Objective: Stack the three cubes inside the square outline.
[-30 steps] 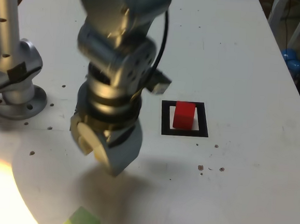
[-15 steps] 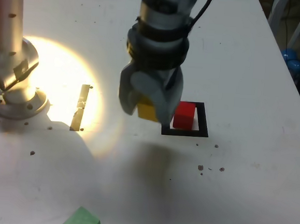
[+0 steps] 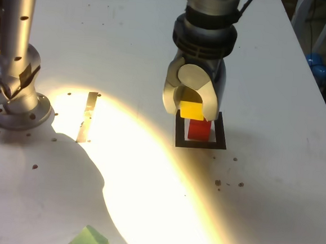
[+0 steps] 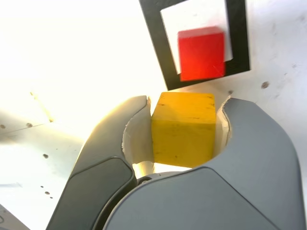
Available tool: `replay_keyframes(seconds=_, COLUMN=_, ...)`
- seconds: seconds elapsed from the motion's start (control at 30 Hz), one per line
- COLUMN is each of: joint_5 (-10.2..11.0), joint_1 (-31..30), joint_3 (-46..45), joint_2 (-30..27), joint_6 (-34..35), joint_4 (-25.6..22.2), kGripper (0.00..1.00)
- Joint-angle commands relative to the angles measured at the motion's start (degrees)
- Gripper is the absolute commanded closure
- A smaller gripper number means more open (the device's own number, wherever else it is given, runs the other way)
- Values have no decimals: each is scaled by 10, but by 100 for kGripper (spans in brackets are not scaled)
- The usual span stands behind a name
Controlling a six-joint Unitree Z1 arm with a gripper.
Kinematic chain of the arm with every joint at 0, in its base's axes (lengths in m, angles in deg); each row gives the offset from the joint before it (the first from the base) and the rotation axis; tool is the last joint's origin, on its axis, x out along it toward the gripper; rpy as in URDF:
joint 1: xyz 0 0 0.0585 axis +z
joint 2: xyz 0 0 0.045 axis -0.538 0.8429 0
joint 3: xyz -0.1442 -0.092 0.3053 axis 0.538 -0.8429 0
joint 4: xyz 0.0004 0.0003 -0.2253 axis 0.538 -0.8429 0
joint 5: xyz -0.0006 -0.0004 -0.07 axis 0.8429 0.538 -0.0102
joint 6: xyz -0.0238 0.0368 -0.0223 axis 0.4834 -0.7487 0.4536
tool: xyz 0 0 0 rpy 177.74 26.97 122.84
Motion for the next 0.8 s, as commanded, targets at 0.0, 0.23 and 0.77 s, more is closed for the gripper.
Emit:
replay_keyframes(seconds=0.0, joint_5=-1, joint_1=5, joint_3=4, joint_2=8, joint_6=-3, joint_4=-1, kGripper=67)
replay_keyframes(seconds=0.23, joint_5=-6, joint_1=15, joint_3=14, joint_2=29, joint_6=-11, joint_4=0, kGripper=67)
replay_keyframes(seconds=0.77, joint_5=-13, joint_1=38, joint_3=19, joint_2=52, joint_6=-26, joint_4=10, kGripper=67)
